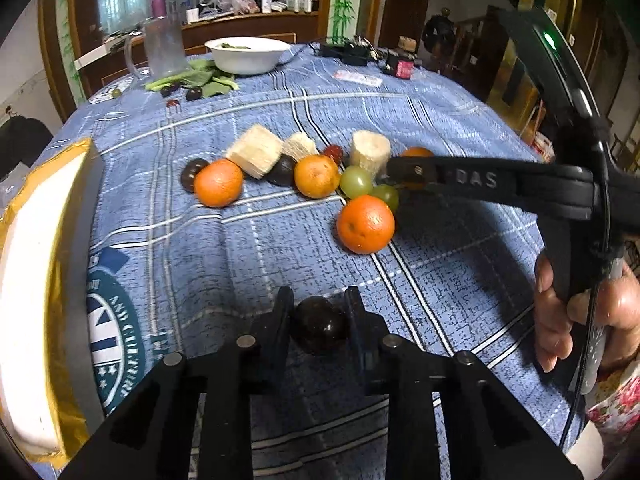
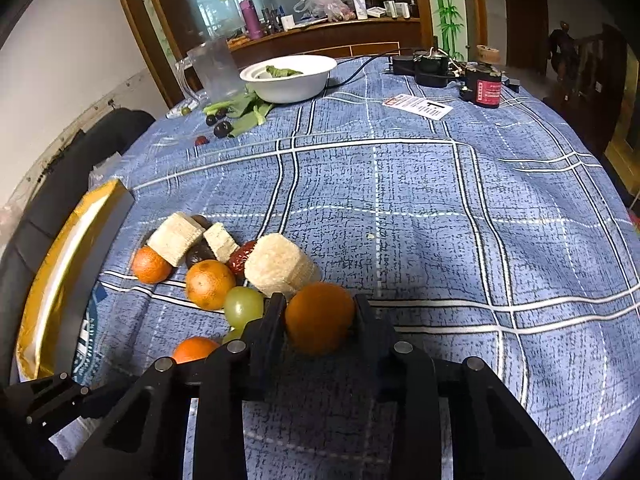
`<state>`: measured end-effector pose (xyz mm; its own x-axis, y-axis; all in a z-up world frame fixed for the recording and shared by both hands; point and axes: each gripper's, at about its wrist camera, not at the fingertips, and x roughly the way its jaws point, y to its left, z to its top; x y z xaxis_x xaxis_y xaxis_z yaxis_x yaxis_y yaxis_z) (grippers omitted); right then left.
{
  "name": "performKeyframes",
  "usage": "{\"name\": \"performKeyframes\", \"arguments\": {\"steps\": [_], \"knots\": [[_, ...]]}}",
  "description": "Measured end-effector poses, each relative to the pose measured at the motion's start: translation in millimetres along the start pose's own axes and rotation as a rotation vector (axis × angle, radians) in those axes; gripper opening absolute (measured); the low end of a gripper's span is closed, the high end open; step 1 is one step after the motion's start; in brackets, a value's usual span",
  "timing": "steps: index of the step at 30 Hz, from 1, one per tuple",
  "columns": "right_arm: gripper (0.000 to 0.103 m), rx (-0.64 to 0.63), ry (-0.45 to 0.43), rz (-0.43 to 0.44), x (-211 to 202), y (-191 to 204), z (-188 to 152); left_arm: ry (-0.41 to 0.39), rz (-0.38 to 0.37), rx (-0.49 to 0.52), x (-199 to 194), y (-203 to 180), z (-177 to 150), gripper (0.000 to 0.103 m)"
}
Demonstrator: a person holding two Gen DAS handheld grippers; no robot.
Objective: Organize fruits
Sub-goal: 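Grasp the dark plum with the left tool while the right tool grasps a mandarin, then carry the plum and mandarin over the white tray and open both tools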
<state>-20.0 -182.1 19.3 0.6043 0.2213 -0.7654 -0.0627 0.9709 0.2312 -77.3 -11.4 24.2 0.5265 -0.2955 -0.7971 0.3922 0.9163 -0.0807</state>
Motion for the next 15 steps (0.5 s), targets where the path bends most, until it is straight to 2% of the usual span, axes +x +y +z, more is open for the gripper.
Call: {"name": "performKeyframes", "arguments": {"steps": [8,15], "knots": [[0.036,-0.006,-0.058,0.012,-36,9,-7,-0.085,-0.016,-0.077,-36,18,2,0.025],[0.036,-0.06,-0.096,0.036,-68,37,-12,-0.172,0.043,-0.151,-75,50,-2,0.025]]}}
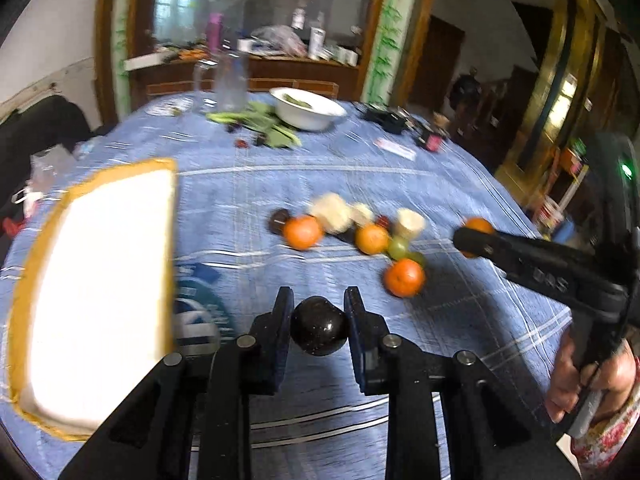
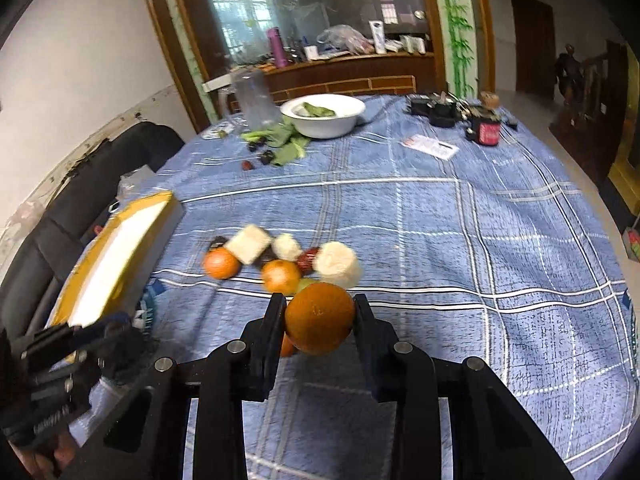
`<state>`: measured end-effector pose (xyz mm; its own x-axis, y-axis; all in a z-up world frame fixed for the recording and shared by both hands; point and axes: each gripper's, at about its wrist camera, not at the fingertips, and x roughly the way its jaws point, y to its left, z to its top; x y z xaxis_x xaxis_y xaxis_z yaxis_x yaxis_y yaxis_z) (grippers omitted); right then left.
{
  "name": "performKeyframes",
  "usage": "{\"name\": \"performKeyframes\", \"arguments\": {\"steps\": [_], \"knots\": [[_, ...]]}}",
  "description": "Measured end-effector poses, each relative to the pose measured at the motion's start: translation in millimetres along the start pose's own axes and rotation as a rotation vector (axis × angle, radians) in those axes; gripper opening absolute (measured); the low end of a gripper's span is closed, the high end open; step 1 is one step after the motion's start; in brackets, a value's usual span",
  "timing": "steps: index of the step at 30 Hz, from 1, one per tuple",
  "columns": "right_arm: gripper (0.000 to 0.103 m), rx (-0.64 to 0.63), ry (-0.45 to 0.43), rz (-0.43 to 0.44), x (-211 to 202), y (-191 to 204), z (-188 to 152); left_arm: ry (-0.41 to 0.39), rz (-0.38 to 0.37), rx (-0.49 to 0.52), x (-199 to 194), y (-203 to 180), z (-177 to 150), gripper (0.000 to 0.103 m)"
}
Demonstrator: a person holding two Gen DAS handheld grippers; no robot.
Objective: Organize fruits
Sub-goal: 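Carry the plum and mandarin over the white tray and open both tools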
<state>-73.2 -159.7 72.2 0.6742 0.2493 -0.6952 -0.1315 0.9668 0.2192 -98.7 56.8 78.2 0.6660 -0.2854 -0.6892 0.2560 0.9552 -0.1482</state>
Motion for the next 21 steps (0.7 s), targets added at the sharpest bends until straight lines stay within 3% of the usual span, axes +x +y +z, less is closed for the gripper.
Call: {"name": "performKeyframes", "arguments": {"steps": [8,14,21], "knots": [[0.036,-0.094,0.01,0.113,-6,65,2,-0.053,0.167,-0.159,-30,85,-5,0.025],[0.036,-0.159,0.055,0.22,14,126,5,-0.06,0.237,-0.279,-43,138,-13,0.025],[0.037,-0.264,0.105,0.308,38,198,0,-0.048,0.314,-0.333,-42,173,-21,0.025]]}}
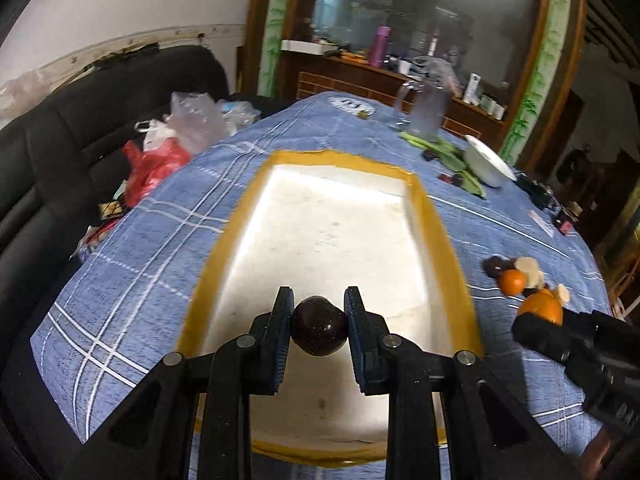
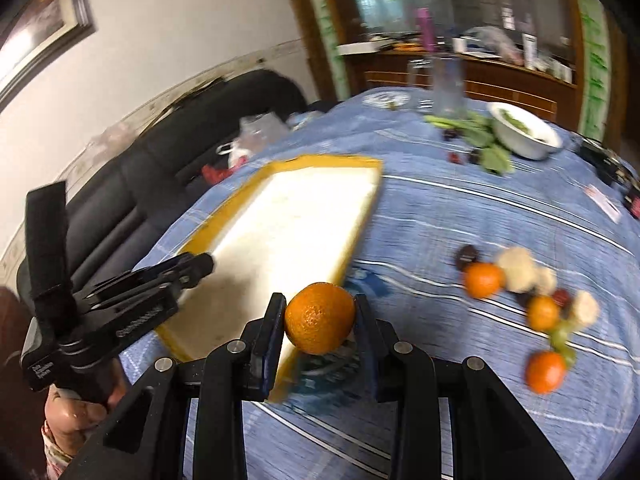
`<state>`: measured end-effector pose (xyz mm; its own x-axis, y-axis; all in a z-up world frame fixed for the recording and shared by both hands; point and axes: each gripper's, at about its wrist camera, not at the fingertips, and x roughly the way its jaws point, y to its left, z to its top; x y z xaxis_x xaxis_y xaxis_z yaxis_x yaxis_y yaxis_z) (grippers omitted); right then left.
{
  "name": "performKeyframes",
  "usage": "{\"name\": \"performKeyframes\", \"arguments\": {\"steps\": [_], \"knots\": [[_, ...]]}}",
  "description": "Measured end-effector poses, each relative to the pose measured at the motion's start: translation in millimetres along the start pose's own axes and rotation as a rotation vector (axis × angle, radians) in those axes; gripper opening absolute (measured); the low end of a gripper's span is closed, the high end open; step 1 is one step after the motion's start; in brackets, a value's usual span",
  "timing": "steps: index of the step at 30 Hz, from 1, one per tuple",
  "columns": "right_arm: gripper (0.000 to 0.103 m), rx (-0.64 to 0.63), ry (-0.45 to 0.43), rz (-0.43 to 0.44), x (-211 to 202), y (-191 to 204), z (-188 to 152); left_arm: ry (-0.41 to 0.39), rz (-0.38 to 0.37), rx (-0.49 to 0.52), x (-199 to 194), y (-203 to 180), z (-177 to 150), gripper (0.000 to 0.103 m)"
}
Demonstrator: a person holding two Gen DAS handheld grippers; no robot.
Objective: Organize fruits
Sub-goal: 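Carry the plum and mandarin over the white tray and open both tools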
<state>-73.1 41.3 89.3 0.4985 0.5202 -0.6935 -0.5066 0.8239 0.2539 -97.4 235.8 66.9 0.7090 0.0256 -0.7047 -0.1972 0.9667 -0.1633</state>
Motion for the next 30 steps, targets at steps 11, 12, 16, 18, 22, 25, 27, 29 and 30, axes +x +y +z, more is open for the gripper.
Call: {"name": "performKeyframes", "arguments": {"steps": [11,12,16,18,22,25,27,29,30], "knots": [[0.037,-0.117,0.068,0.032,54,49,0,0.018,0.069,-0.009,15,24,-3,0.025],[0.037,-0.12,0.07,0.031,56,50,-1,0.02,0.069,-0.011,16,25,-3,0.025],[0.037,-0.136,0.085,0.026,67,57,-3,0.033,0.07,-0.024,22,30,-3,0.025],[0.037,-0.148,0.096,0.018,74,60,-5,0.039,0.069,-0.029,25,33,-3,0.025],[0.038,-0.165,0.116,0.007,84,66,-11,0.041,0.069,-0.034,26,34,-4,0.026],[0.038,-0.185,0.107,-0.008,85,71,-12,0.043,0.068,-0.031,26,32,-3,0.028],[0.039,-0.184,0.11,-0.005,85,71,-12,0.046,0.067,-0.034,25,31,-4,0.038],[0.053,-0.18,0.104,-0.002,84,70,-12,0.036,0.054,-0.043,21,30,-5,0.052],[0.057,-0.179,0.096,-0.003,82,70,-12,0.027,0.049,-0.05,18,30,-4,0.057]]}}
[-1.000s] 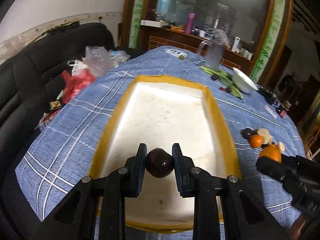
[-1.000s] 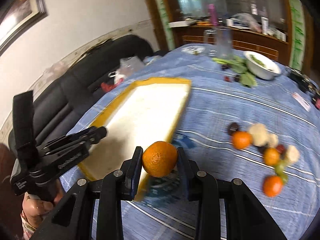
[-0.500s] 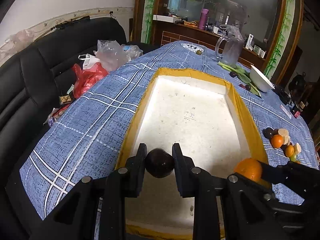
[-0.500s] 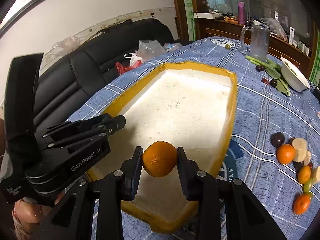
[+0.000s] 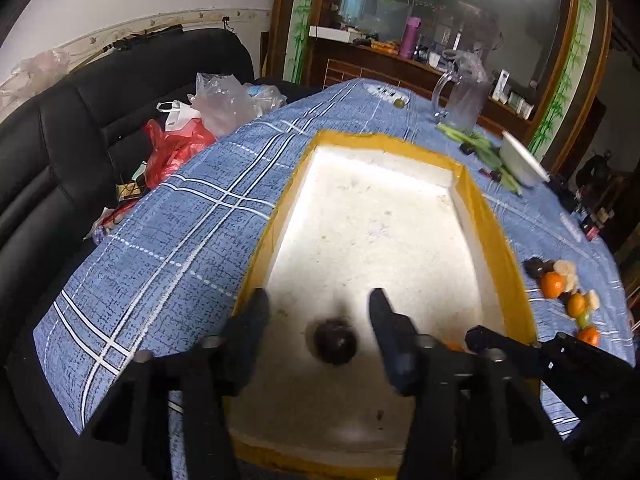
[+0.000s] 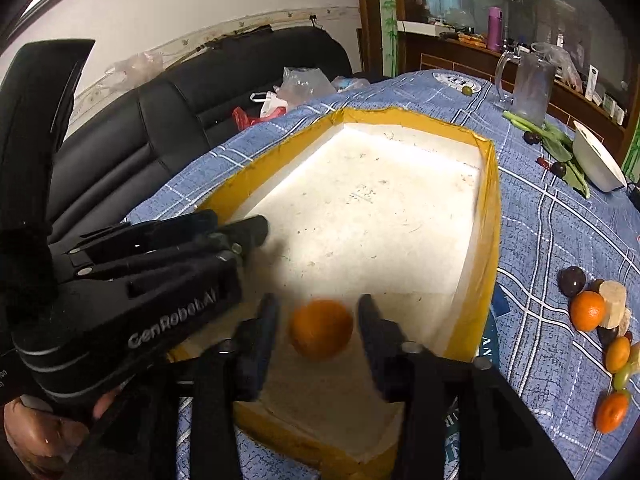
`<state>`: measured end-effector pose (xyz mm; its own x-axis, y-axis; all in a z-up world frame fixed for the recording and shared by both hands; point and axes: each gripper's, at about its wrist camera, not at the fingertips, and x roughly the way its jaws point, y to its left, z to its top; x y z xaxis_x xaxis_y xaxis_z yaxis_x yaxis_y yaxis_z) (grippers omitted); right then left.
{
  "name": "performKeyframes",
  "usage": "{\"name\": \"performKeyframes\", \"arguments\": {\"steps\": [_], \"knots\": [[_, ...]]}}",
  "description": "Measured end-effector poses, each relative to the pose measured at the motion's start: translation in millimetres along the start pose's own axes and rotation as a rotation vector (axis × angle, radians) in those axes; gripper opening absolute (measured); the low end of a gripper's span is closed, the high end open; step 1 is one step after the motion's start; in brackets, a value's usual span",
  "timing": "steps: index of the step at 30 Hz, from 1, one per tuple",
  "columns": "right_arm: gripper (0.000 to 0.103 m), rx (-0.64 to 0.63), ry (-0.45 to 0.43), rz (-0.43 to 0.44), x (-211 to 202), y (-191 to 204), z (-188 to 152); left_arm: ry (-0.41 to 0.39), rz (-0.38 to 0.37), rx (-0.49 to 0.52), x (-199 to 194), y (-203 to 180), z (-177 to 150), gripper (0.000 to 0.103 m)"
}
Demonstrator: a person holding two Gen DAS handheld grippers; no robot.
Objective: Organize fruits
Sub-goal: 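Carry the plum and mandarin over the white tray and open both tools, then return both tools to the fruit row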
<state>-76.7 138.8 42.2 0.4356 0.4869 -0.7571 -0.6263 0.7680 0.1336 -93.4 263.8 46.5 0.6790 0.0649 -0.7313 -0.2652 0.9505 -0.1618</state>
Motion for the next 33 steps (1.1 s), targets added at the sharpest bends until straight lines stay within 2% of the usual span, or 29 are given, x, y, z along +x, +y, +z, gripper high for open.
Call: {"name": "performKeyframes", "arguments": {"steps": [1,7,13,19,24,33], "knots": [[0.061,0.0,-0.011,-0.003,-3,0,0,-0.01,-0.002,-0.004,-4,0,0,0.061],[0.061,0.004,-0.059,-0.015,-24,0,-2,-0.05,-0.016,-0.028,-24,-1,2,0.067],[0.062,0.034,-0.091,-0.019,-46,-8,-12,-0.057,-0.024,-0.016,-38,-12,0,0.068],[0.063,0.086,-0.127,-0.039,-75,-31,-30,-0.061,-0.048,0.04,-52,-41,-5,0.068],[0.064,0.149,-0.142,-0.086,-99,-67,-57,-0.044,-0.074,0.095,-55,-72,-12,0.072],[0.064,0.375,-0.126,-0.246,-142,-182,-111,0.002,-0.111,0.196,-45,-126,-23,0.075]]}}
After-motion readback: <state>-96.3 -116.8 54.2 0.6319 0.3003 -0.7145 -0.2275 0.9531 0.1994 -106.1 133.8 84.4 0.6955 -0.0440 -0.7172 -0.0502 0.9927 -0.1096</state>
